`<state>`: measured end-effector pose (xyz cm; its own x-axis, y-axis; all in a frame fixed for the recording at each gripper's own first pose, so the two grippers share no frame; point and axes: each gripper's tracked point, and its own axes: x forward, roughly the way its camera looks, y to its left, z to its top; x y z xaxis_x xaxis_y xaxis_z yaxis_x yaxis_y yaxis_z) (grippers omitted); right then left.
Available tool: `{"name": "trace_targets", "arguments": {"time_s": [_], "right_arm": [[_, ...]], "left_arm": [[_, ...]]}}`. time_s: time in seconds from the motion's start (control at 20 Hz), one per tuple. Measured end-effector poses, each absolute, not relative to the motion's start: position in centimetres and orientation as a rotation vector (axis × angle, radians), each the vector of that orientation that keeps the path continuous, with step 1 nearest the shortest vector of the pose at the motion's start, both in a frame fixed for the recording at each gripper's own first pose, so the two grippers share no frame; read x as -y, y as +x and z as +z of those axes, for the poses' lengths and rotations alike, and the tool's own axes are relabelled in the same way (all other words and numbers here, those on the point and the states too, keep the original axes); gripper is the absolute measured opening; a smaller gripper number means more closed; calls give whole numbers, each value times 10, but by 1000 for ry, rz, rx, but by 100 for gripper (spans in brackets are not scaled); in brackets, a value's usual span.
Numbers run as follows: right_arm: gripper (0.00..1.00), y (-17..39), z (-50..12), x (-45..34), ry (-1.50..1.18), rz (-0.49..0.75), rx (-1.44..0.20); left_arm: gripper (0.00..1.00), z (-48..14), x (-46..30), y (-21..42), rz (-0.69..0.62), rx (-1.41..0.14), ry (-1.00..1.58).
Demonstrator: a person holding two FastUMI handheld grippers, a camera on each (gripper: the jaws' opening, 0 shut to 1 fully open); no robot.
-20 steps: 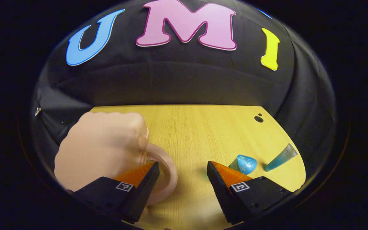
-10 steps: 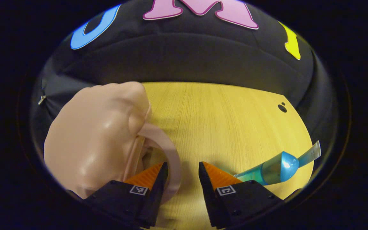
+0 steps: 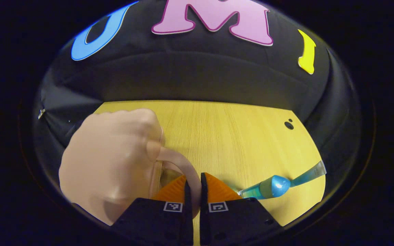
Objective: First open the suitcase, pack the skin care products into it, and then close the suitcase.
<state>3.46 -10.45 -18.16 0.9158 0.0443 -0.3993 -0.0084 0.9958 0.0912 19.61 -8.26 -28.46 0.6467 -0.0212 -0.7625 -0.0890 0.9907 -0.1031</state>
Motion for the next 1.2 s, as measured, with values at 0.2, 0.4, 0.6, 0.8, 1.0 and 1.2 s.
{"name": "trace_targets", "arguments": {"time_s": [0.2, 0.4, 0.6, 0.8, 1.0, 1.2], "right_arm": [[96, 39, -178, 84, 102, 75, -400], [96, 42, -169, 65, 112, 117, -371], [96, 48, -173, 48, 121, 147, -374], [96, 50, -175, 40, 97, 128, -383], [96, 50, -170, 37, 55, 49, -375], [96, 45, -177, 24, -3, 12, -387]], "left_arm": [[13, -207, 41, 200, 13, -845, -144], [13, -146, -29, 190, -4, -869, -177], [13, -122, -125, 184, 44, -873, -126], [13, -128, -205, 181, 45, -875, -51], [13, -147, -280, 183, 40, -853, -67], [13, -184, -350, 180, -5, -828, -162]]}}
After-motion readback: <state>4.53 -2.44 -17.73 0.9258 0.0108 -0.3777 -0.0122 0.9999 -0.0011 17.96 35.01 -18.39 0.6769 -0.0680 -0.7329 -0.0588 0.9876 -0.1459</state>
